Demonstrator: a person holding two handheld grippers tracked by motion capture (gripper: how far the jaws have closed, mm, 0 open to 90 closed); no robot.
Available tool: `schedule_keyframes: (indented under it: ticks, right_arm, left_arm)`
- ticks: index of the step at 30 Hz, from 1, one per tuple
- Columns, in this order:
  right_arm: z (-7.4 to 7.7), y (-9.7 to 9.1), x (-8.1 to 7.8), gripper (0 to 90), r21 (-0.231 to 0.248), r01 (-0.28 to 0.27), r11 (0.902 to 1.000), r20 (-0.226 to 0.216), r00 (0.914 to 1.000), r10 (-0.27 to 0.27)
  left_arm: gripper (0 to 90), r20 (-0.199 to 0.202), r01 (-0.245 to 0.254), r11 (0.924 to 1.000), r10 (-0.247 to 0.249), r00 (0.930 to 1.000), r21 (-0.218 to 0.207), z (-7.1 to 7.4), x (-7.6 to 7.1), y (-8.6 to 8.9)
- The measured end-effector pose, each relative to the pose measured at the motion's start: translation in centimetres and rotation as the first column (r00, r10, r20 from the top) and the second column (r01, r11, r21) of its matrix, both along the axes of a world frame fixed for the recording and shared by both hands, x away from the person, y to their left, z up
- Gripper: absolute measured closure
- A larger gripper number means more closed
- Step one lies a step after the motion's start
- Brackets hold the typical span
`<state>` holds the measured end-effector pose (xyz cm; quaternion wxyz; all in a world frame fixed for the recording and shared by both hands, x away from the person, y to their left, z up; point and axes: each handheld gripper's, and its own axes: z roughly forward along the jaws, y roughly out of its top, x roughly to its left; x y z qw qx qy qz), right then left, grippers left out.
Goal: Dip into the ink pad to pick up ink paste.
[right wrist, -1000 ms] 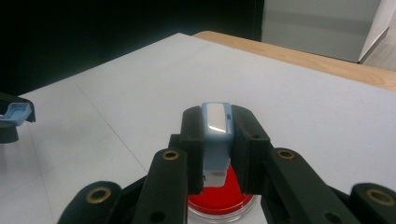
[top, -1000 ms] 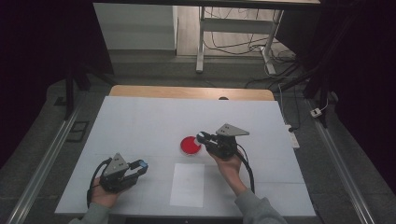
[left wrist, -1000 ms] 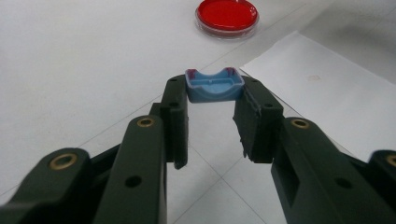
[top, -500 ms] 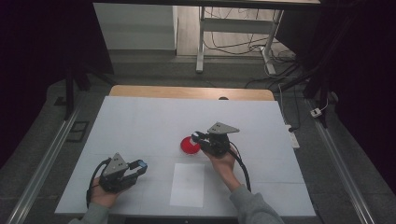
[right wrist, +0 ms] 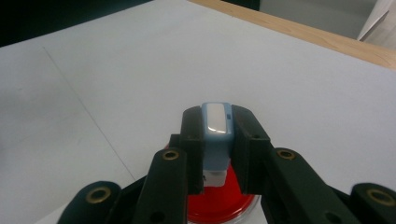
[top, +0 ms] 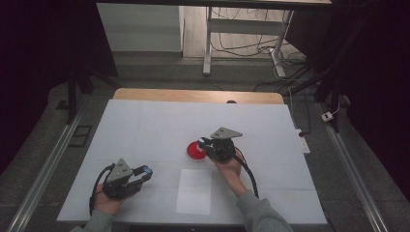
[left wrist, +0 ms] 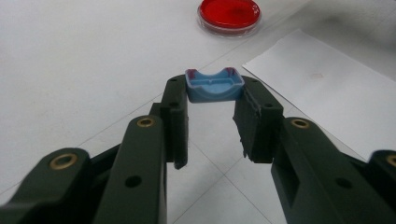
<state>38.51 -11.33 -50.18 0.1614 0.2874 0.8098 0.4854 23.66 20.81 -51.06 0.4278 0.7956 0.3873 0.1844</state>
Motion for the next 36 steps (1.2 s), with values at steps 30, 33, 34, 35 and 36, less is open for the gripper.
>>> schedule_keyframes:
  ticks: [30, 33, 34, 35, 36]
  right_arm:
    - [-0.99, 0.06, 0.42, 75.0, -0.041, 0.013, 0.9991, -0.009, 0.9999, -0.013]
    - [-1.01, 0.02, 0.46, 75.1, -0.037, 0.013, 0.9992, -0.013, 0.9998, -0.014]
    - [-1.02, 0.00, 0.48, 75.1, -0.035, 0.013, 0.9993, -0.015, 0.9998, -0.014]
    - [-1.04, -0.01, 0.49, 75.1, -0.036, 0.014, 0.9993, -0.015, 0.9998, -0.014]
    - [-1.05, -0.01, 0.50, 75.1, -0.035, 0.014, 0.9993, -0.016, 0.9998, -0.014]
  left_arm:
    - [65.9, 0.000, 0.001, 1.0000, -0.001, 1.0000, 0.001, -0.02, -0.03, 0.06]
    - [65.9, -0.001, 0.001, 1.0000, -0.001, 1.0000, 0.002, -0.01, -0.04, 0.04]
    - [65.9, -0.001, 0.001, 1.0000, -0.001, 1.0000, 0.002, -0.02, -0.04, 0.02]
    - [65.9, -0.001, 0.002, 1.0000, -0.002, 1.0000, 0.003, -0.02, -0.04, 0.00]
    - [65.8, -0.001, 0.003, 1.0000, -0.003, 1.0000, 0.003, -0.02, -0.04, -0.01]
